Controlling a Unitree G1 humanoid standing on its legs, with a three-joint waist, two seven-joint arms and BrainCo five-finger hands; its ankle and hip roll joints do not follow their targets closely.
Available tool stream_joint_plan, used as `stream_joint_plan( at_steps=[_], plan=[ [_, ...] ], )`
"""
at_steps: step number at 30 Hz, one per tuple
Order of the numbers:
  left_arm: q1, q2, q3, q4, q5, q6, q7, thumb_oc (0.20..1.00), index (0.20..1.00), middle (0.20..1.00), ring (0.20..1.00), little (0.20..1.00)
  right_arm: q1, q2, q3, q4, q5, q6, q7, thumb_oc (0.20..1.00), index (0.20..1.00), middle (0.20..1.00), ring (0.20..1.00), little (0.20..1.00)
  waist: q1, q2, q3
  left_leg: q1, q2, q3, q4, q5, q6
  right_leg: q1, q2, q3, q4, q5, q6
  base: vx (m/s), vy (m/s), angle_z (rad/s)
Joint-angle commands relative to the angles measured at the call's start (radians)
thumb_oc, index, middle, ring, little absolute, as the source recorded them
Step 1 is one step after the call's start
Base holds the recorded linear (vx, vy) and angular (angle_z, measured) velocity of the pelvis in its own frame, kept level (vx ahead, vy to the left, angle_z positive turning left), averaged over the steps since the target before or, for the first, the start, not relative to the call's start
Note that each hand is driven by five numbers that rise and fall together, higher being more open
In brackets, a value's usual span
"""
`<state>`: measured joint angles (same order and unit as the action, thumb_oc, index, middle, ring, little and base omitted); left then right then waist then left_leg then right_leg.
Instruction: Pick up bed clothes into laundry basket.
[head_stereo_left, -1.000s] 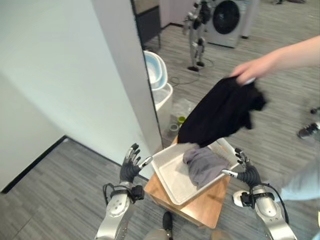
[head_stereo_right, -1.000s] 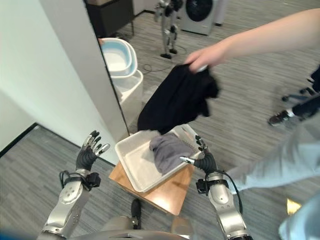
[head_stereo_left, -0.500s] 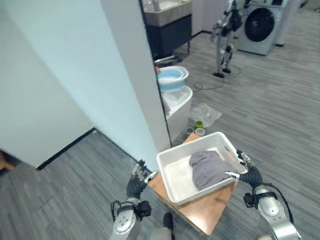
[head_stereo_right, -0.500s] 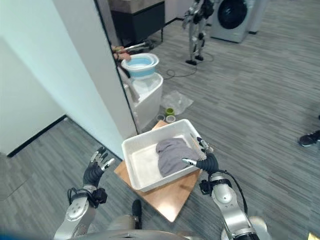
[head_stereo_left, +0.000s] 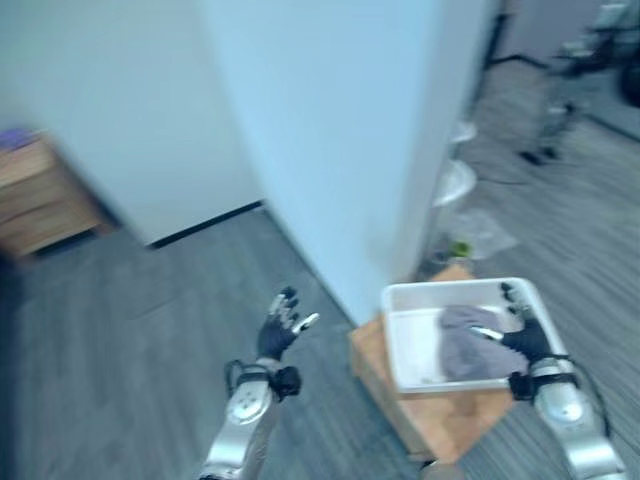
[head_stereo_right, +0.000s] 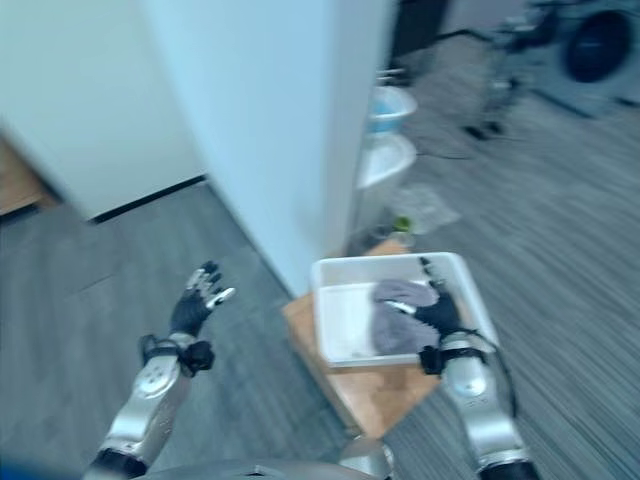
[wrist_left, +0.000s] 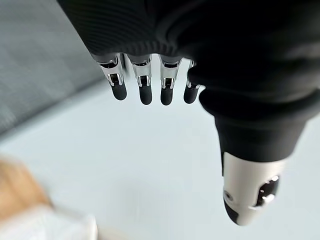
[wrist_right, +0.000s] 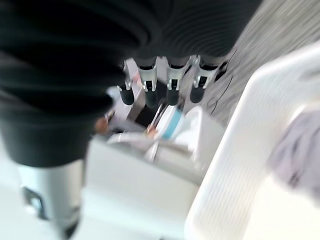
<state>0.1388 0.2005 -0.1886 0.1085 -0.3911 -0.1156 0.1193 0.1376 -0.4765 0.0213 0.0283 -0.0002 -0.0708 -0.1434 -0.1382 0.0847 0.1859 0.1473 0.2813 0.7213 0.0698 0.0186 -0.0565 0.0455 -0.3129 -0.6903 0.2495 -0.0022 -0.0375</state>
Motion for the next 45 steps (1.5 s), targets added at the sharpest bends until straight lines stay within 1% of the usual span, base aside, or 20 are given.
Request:
stream_joint_plan(
  at_steps=[1, 3, 8, 11, 13, 17, 20, 21, 22, 23, 25, 26, 28, 31, 32, 38, 39, 40, 43, 45],
  plan=[
    [0.072, 0.108, 0.041, -0.129, -0.025, -0.034, -0.043, 1.0, 1.0, 1.0, 1.0, 1.0, -0.053, 0.043, -0.013, -0.017, -0.033, -0.052, -0.01, 1.0, 1.0, 1.0, 1.0, 1.0, -0.003, -0.078, -0.086, 0.201, 0.139, 0.04, -0.082, 0.06, -0.165, 0.012, -0.037, -0.077, -0.247, 0.036, 0.12, -0.19, 0.388, 0.97],
    [0.076, 0.111, 0.047, -0.131, -0.025, -0.033, -0.049, 1.0, 1.0, 1.0, 1.0, 1.0, -0.06, 0.041, -0.012, -0.018, -0.041, -0.048, -0.009, 1.0, 1.0, 1.0, 1.0, 1.0, 0.004, -0.084, -0.083, 0.192, 0.117, 0.034, -0.102, 0.042, -0.156, 0.011, -0.066, -0.088, -0.246, 0.062, 0.132, -0.15, 0.284, 1.31],
    [0.105, 0.127, 0.111, -0.097, 0.012, -0.024, -0.056, 1.0, 1.0, 1.0, 1.0, 1.0, -0.092, 0.097, 0.035, -0.013, -0.1, -0.026, 0.023, 1.0, 1.0, 1.0, 1.0, 1.0, 0.07, -0.169, -0.063, 0.138, 0.009, -0.037, -0.152, -0.065, -0.095, 0.059, -0.197, -0.143, -0.252, 0.215, 0.228, -0.14, 0.282, 0.67],
    [0.107, 0.13, 0.119, -0.095, 0.017, -0.025, -0.058, 1.0, 1.0, 1.0, 1.0, 1.0, -0.091, 0.109, 0.043, -0.012, -0.101, -0.024, 0.029, 1.0, 1.0, 1.0, 1.0, 1.0, 0.072, -0.184, -0.059, 0.132, -0.008, -0.049, -0.153, -0.075, -0.087, 0.069, -0.213, -0.147, -0.248, 0.236, 0.243, -0.02, 0.15, 0.47],
    [0.114, 0.136, 0.133, -0.093, 0.03, -0.026, -0.059, 1.0, 1.0, 1.0, 1.0, 1.0, -0.084, 0.129, 0.069, -0.004, -0.112, -0.021, 0.044, 1.0, 1.0, 1.0, 1.0, 1.0, 0.092, -0.212, -0.051, 0.111, -0.049, -0.08, -0.155, -0.094, -0.064, 0.096, -0.251, -0.164, -0.236, 0.301, 0.28, 0.0, 0.171, 0.29],
    [0.107, 0.161, 0.124, -0.094, 0.04, -0.027, -0.058, 1.0, 1.0, 1.0, 1.0, 1.0, -0.076, 0.145, 0.093, 0.016, -0.114, -0.019, 0.05, 1.0, 1.0, 1.0, 1.0, 1.0, 0.093, -0.225, -0.039, 0.075, -0.081, -0.135, -0.157, -0.1, -0.049, 0.09, -0.288, -0.12, -0.171, 0.295, 0.286, 0.01, 0.127, 0.64],
    [0.101, 0.182, 0.098, -0.09, 0.043, -0.007, -0.054, 1.0, 1.0, 1.0, 1.0, 1.0, -0.042, 0.161, 0.101, 0.025, -0.113, -0.007, 0.057, 1.0, 1.0, 1.0, 1.0, 1.0, 0.071, -0.23, -0.032, 0.045, -0.12, -0.221, -0.157, -0.113, -0.026, 0.081, -0.223, 0.078, -0.077, 0.198, 0.269, 0.06, 0.117, 0.88],
    [0.102, 0.184, 0.098, -0.09, 0.042, -0.007, -0.054, 1.0, 1.0, 1.0, 1.0, 1.0, -0.041, 0.162, 0.102, 0.025, -0.113, -0.007, 0.057, 1.0, 1.0, 1.0, 1.0, 1.0, 0.072, -0.233, -0.033, 0.044, -0.122, -0.221, -0.157, -0.115, -0.025, 0.072, -0.23, 0.085, -0.061, 0.189, 0.27, 0.1, 0.168, 1.09],
    [0.108, 0.188, 0.092, -0.089, 0.046, 0.0, -0.043, 1.0, 1.0, 1.0, 1.0, 1.0, -0.036, 0.169, 0.118, 0.027, -0.11, -0.002, 0.062, 1.0, 1.0, 1.0, 1.0, 1.0, 0.056, -0.225, -0.019, 0.044, -0.149, -0.268, -0.157, -0.122, 0.0, 0.043, -0.179, 0.235, 0.067, 0.126, 0.244, 0.09, 0.174, 0.96],
    [0.11, 0.19, 0.09, -0.091, 0.05, 0.004, -0.037, 1.0, 1.0, 1.0, 1.0, 1.0, -0.034, 0.173, 0.124, 0.027, -0.1, 0.003, 0.063, 1.0, 1.0, 1.0, 1.0, 1.0, 0.051, -0.217, -0.005, 0.046, -0.161, -0.298, -0.157, -0.124, 0.013, 0.01, -0.131, 0.324, 0.136, 0.078, 0.237, 0.06, 0.218, 1.35],
    [0.105, 0.185, 0.087, -0.09, 0.058, 0.009, -0.028, 1.0, 1.0, 1.0, 1.0, 1.0, -0.03, 0.184, 0.13, 0.03, -0.074, -0.002, 0.057, 1.0, 1.0, 1.0, 1.0, 1.0, 0.035, -0.2, 0.011, 0.029, -0.168, -0.352, -0.157, -0.095, 0.03, -0.042, 0.031, 0.465, 0.201, -0.039, 0.185, 0.0, 0.078, 1.47],
    [0.108, 0.17, 0.088, -0.088, 0.057, 0.017, -0.034, 1.0, 1.0, 1.0, 1.0, 1.0, -0.03, 0.182, 0.127, 0.041, -0.051, -0.004, 0.059, 1.0, 1.0, 1.0, 1.0, 1.0, 0.026, -0.2, 0.026, 0.01, -0.19, -0.422, -0.157, -0.085, 0.039, -0.085, 0.183, 0.583, 0.195, -0.122, 0.163, 0.04, -0.026, 1.74],
    [0.112, 0.15, 0.095, -0.088, 0.037, 0.008, -0.025, 1.0, 1.0, 1.0, 1.0, 1.0, -0.045, 0.172, 0.14, 0.058, -0.033, -0.005, 0.055, 1.0, 1.0, 1.0, 1.0, 1.0, 0.025, -0.204, 0.035, -0.003, -0.226, -0.491, -0.157, -0.09, 0.051, -0.095, 0.281, 0.658, 0.107, -0.153, 0.113, 0.02, -0.088, 2.14],
    [0.107, 0.133, 0.099, -0.078, 0.031, 0.005, -0.035, 1.0, 1.0, 1.0, 1.0, 1.0, -0.083, 0.17, 0.166, 0.087, -0.016, -0.005, 0.068, 1.0, 1.0, 1.0, 1.0, 1.0, 0.055, -0.217, 0.025, 0.01, -0.255, -0.5, -0.157, -0.092, 0.056, -0.035, 0.254, 0.587, -0.036, -0.129, 0.085, 0.06, -0.173, 1.78],
    [0.096, 0.13, 0.1, -0.075, 0.017, 0.003, -0.031, 1.0, 1.0, 1.0, 1.0, 1.0, -0.094, 0.154, 0.169, 0.096, -0.016, -0.004, 0.075, 1.0, 1.0, 1.0, 1.0, 1.0, 0.065, -0.216, 0.021, -0.008, -0.249, -0.493, -0.112, -0.091, 0.044, 0.022, 0.254, 0.575, -0.14, -0.114, 0.081, 0.05, -0.209, 0.9],
    [0.088, 0.115, 0.098, -0.074, -0.023, 0.0, -0.039, 1.0, 1.0, 1.0, 1.0, 1.0, -0.117, 0.115, 0.158, 0.091, -0.017, 0.001, 0.071, 1.0, 1.0, 1.0, 1.0, 1.0, 0.084, -0.201, 0.028, -0.098, -0.23, -0.453, 0.059, -0.129, -0.008, 0.142, 0.231, 0.474, -0.33, -0.07, 0.074, -0.01, -0.133, 0.38],
    [0.075, 0.108, 0.093, -0.066, -0.043, -0.001, -0.032, 1.0, 1.0, 1.0, 1.0, 1.0, -0.129, 0.109, 0.164, 0.091, -0.015, 0.003, 0.071, 1.0, 1.0, 1.0, 1.0, 1.0, 0.085, -0.2, 0.048, -0.163, -0.2, -0.401, 0.151, -0.116, -0.029, 0.152, 0.218, 0.445, -0.337, -0.086, 0.069, -0.09, -0.091, 0.0],
    [0.074, 0.108, 0.094, -0.065, -0.043, -0.001, -0.032, 1.0, 1.0, 1.0, 1.0, 1.0, -0.13, 0.109, 0.164, 0.092, -0.015, 0.003, 0.071, 1.0, 1.0, 1.0, 1.0, 1.0, 0.084, -0.199, 0.047, -0.17, -0.197, -0.403, 0.161, -0.119, -0.03, 0.15, 0.22, 0.444, -0.337, -0.086, 0.068, -0.11, -0.051, 0.13],
    [0.072, 0.1, 0.101, -0.053, -0.065, 0.006, -0.024, 1.0, 1.0, 1.0, 1.0, 1.0, -0.142, 0.1, 0.172, 0.1, -0.026, 0.011, 0.072, 1.0, 1.0, 1.0, 1.0, 1.0, 0.067, -0.196, 0.058, -0.158, -0.099, -0.257, 0.207, -0.129, -0.043, 0.159, 0.195, 0.4, -0.337, -0.096, 0.078, 0.01, 0.002, -0.05],
    [0.08, 0.1, 0.103, -0.053, -0.068, 0.015, -0.031, 1.0, 1.0, 1.0, 1.0, 1.0, -0.143, 0.097, 0.175, 0.103, -0.027, 0.019, 0.072, 1.0, 1.0, 1.0, 1.0, 1.0, 0.061, -0.193, 0.057, -0.135, -0.052, -0.228, 0.21, -0.128, -0.047, 0.17, 0.191, 0.38, -0.337, -0.095, 0.08, 0.02, 0.0, 0.45]
  ],
)
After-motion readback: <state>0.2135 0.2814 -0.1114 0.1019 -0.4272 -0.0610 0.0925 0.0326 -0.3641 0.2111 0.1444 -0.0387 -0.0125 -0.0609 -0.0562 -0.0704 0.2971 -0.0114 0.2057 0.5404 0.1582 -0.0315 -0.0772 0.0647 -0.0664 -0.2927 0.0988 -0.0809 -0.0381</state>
